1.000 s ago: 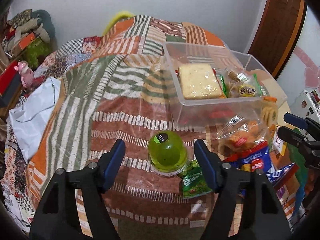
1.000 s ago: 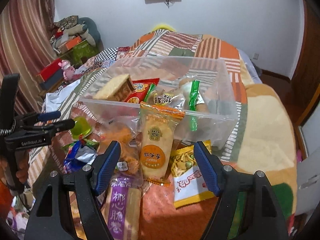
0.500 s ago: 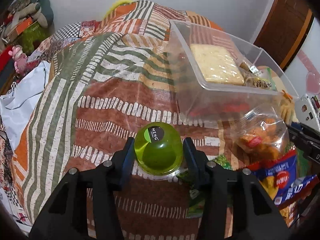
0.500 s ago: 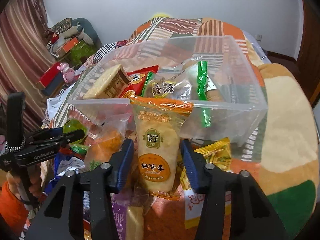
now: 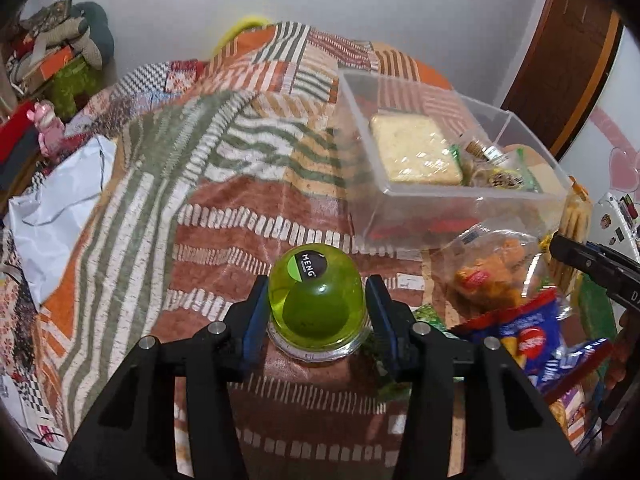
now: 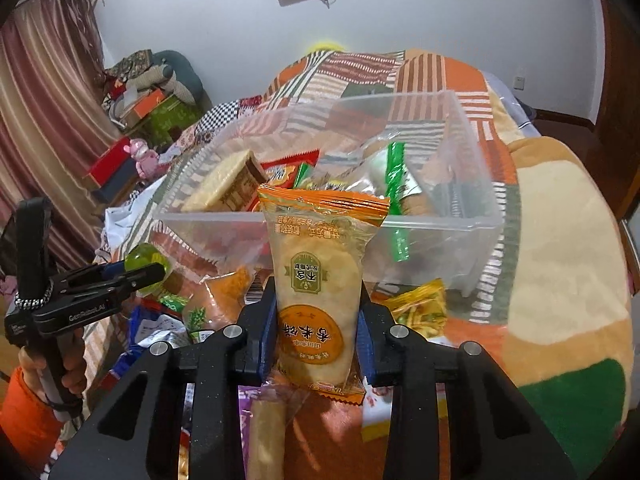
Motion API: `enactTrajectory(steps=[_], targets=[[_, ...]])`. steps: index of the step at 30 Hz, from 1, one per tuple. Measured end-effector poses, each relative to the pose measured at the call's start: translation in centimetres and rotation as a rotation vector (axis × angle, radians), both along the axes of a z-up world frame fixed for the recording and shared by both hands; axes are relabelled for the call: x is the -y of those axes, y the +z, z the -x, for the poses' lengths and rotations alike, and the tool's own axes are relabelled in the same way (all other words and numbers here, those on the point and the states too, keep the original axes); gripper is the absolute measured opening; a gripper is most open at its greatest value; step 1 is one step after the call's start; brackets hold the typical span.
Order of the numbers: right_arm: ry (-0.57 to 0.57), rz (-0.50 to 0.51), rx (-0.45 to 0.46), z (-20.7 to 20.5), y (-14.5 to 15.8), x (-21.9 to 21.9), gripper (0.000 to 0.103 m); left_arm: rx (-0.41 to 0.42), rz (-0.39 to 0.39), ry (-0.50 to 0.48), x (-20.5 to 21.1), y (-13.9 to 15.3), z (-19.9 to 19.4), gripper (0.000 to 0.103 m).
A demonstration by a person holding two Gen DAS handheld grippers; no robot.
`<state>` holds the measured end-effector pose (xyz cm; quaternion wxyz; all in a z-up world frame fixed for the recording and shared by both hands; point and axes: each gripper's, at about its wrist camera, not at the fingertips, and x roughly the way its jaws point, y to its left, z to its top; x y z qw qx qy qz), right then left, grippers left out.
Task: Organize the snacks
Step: 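Lift the green jelly cup with the left tool while the right tool carries the biscuit pack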
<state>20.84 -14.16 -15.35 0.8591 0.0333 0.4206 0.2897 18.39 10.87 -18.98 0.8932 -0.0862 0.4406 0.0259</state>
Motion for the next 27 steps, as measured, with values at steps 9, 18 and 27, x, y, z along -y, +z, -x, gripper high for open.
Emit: enactTrajectory(steps=[9, 18, 27], targets=[[-0.023, -0.031, 0.055, 0.8, 2.6, 1.6, 0.03, 0.091, -0.035, -0.018, 1.5, 4.6, 1.9, 0.048], [-0.042, -0.058, 0.143, 0.7, 5.5, 2.4, 0.03, 0.184, -0.034, -0.061, 3.6, 9.2, 1.6, 0.048], [-0.077, -0.061, 0.23, -1.1, 7.8, 2.9, 0.03, 0.236, -0.041, -0.118, 6.4, 11.3, -0.7, 0.048]])
